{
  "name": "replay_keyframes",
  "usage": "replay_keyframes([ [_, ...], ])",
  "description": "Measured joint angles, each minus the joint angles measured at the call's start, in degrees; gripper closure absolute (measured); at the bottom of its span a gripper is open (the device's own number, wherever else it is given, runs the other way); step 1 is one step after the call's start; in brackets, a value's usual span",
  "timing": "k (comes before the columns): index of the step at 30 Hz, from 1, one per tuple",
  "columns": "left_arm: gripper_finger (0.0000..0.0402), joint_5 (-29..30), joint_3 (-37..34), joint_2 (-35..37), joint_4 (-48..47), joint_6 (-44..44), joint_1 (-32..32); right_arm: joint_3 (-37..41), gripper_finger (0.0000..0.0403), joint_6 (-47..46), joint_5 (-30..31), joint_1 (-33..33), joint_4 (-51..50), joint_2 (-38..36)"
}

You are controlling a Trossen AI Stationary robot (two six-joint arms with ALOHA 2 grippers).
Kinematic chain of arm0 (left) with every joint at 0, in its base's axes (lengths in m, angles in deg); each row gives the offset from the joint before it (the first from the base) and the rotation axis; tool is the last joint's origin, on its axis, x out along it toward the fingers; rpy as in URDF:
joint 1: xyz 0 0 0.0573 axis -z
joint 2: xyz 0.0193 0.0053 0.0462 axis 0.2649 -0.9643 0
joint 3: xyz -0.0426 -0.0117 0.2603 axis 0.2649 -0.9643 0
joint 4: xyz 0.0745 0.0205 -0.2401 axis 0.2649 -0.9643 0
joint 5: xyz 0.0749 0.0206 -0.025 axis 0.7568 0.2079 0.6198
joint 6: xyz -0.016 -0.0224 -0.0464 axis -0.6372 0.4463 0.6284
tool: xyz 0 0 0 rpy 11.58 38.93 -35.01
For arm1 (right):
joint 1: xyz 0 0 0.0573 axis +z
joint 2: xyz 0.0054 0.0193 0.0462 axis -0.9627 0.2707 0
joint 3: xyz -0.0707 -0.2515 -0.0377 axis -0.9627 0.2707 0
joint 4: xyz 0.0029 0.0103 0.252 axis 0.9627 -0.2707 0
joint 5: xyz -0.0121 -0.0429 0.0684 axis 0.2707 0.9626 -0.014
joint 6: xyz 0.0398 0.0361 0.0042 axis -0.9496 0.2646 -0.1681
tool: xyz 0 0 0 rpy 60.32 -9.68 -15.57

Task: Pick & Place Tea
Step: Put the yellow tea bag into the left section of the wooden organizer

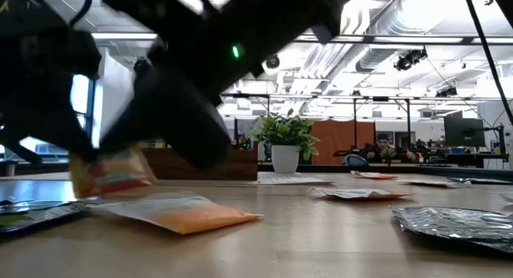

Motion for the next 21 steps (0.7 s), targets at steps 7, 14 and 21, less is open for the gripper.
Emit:
replay_keyframes([
  [7,0.0401,9.98,10.11,10.12,-32.40,-7.85,-0.10,-0.02,0.0396,-0.01,2.22,-0.04,-0.17,-4.63],
  [14,0.0401,10.10,18.52,12.86,-56.42,-15.62,-8.58,-0.17,0.0396,-3.45,-0.62,-0.04,-3.08,-7.70],
  [21,0.0401,6.70,16.60,11.84,-51.09,-34.48,-21.88,-0.11,0.0396,-5.10,-4.46,0.06,-8.33,-7.70],
])
